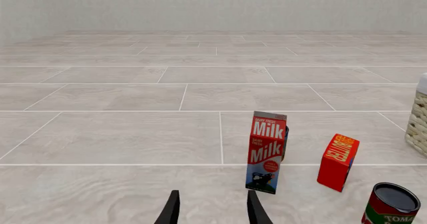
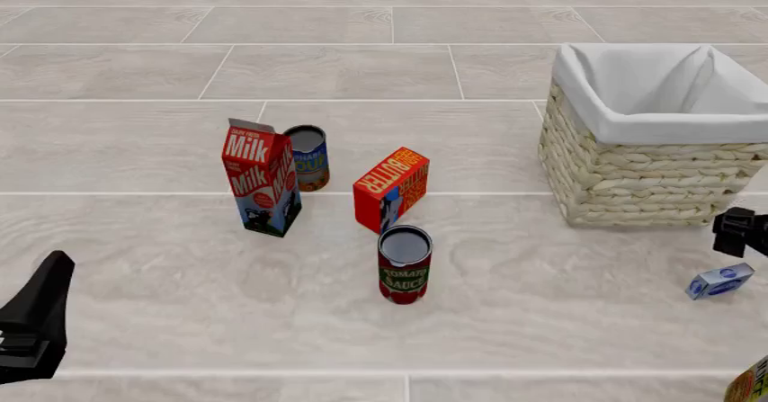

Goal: Pick the cream cheese and place it in the basket.

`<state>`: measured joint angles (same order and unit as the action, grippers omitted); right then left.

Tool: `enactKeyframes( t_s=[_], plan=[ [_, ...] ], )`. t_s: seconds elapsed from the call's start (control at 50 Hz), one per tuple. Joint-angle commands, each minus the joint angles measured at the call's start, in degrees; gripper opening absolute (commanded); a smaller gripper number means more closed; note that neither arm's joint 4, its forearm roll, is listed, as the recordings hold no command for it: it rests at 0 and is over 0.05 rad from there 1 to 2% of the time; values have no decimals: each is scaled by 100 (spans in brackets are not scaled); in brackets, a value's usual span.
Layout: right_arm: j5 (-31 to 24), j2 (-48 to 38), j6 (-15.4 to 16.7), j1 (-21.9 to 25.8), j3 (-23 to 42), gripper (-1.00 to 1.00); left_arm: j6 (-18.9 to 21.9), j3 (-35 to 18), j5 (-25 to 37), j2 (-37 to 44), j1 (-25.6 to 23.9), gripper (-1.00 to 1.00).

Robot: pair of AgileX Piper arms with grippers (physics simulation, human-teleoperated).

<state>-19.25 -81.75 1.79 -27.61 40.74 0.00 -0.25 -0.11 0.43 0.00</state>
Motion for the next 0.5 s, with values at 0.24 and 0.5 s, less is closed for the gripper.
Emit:
enactKeyframes(
  t_s=[0.24, 0.5],
  plan=[
    [377, 3, -826, 113, -251, 100, 0, 0, 0, 0, 0, 100],
    [481, -363, -521, -74, -154, 100, 0, 0, 0, 1, -1, 100]
  ],
)
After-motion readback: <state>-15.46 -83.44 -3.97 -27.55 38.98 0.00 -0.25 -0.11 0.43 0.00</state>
